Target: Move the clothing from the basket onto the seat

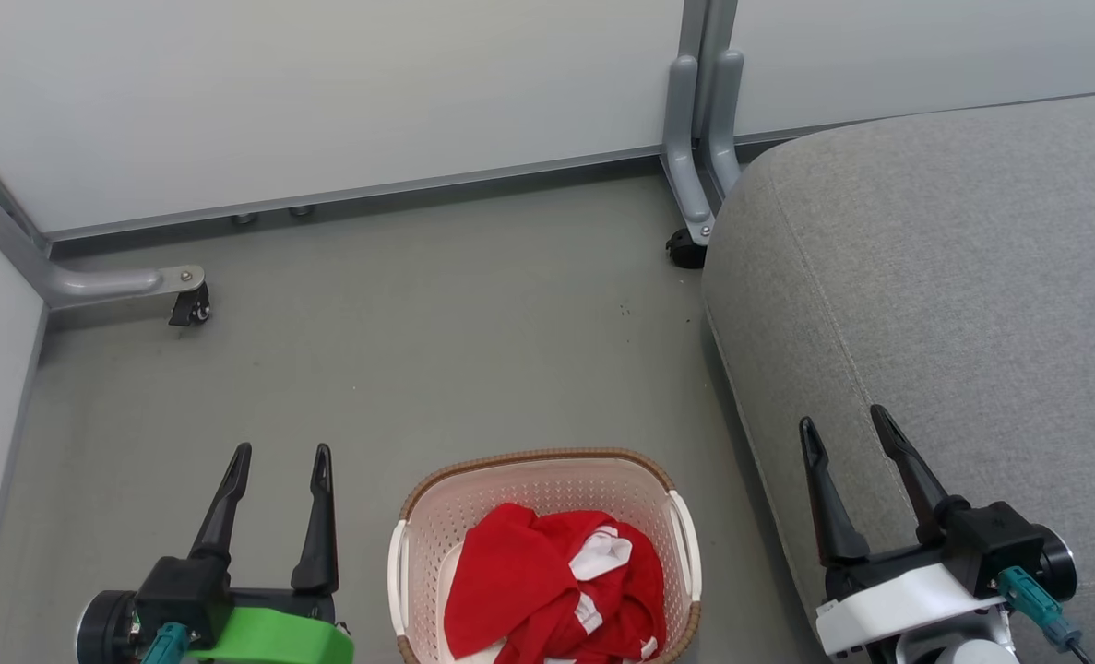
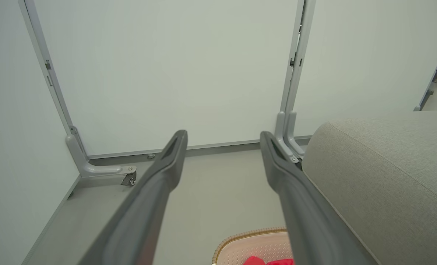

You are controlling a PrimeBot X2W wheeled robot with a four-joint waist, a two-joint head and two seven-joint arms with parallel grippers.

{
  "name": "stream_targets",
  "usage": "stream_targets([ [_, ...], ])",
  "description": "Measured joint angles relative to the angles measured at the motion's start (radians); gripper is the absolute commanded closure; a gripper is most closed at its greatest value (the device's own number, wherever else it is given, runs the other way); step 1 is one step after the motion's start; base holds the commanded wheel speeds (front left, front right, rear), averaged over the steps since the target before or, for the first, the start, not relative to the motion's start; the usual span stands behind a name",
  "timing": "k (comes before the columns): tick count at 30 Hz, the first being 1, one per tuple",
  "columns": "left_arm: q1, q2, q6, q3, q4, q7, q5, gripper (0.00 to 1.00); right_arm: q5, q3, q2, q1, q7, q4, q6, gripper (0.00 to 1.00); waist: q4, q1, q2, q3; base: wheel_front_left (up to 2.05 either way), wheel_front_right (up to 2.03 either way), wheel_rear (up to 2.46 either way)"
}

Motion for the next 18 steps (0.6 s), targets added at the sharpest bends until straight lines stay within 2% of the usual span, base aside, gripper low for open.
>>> stream_targets([
  [18,0.008,0.004,0.000,-0.014,0.002,-0.001,-0.005,0.00,-0.006,0.002,0.000,0.001,0.000,0.000,0.000,0.00,-0.006,0.0000,0.0000,0.008,0.00,0.00,0.00],
])
